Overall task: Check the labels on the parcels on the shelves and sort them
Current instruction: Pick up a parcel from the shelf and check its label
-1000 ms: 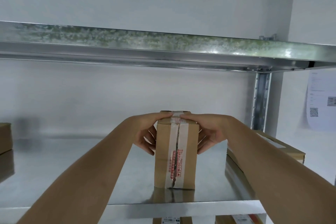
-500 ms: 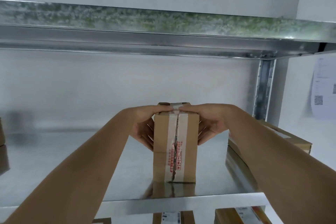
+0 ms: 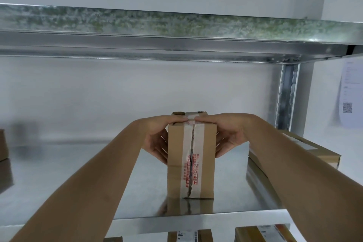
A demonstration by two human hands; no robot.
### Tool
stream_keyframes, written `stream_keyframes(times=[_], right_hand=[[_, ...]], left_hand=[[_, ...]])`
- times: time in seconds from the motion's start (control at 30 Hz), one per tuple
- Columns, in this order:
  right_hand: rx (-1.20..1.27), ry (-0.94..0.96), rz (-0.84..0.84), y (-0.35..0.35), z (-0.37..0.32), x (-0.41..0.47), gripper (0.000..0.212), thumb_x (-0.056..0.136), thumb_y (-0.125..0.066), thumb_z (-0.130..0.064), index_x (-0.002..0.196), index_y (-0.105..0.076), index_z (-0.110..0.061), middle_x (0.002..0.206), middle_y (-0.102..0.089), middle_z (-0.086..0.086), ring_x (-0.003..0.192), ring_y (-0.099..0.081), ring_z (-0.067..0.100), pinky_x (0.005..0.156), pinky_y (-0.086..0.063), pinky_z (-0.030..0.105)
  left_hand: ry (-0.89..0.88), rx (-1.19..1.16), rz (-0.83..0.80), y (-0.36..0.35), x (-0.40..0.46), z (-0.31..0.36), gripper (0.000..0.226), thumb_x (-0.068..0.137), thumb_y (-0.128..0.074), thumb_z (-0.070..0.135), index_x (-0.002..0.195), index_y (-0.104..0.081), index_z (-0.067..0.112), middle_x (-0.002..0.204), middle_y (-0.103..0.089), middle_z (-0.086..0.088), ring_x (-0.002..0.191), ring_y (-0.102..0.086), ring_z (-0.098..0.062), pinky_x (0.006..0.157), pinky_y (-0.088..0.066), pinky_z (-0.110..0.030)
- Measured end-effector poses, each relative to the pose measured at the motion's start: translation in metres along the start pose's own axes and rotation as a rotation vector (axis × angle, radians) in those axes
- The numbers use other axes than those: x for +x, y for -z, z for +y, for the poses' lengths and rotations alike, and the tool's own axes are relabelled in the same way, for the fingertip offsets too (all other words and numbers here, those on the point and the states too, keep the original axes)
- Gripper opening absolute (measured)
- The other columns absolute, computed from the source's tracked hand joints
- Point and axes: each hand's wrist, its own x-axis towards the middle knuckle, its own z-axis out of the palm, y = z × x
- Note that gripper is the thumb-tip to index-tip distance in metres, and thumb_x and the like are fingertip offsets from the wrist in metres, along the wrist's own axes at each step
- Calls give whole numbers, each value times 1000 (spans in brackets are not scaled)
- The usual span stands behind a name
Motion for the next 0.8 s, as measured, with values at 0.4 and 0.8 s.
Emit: stream_keyframes(times=[0.4,0.8], right_hand=[[57,-12,76,-2,11,8,90,81,-69,-70,132,-57,3,119,-66,29,93,-73,41,64,-64,43],[258,110,225,-36,55,7,65,103,-27,-66,112,-68,-15,114,-71,9,107,-66,29,103,-51,54]], left_hand=[[-38,-18,71,-6,-3,-7,106,63,-80,73,133,-57,-2,119,-68,-29,102,-70,-48,85,-59,-61],[-48,-199,105,-2,-11,-22,109,66,-76,76,134,-51,-5,124,-62,-35,101,-69,-52,80,-60,-59]])
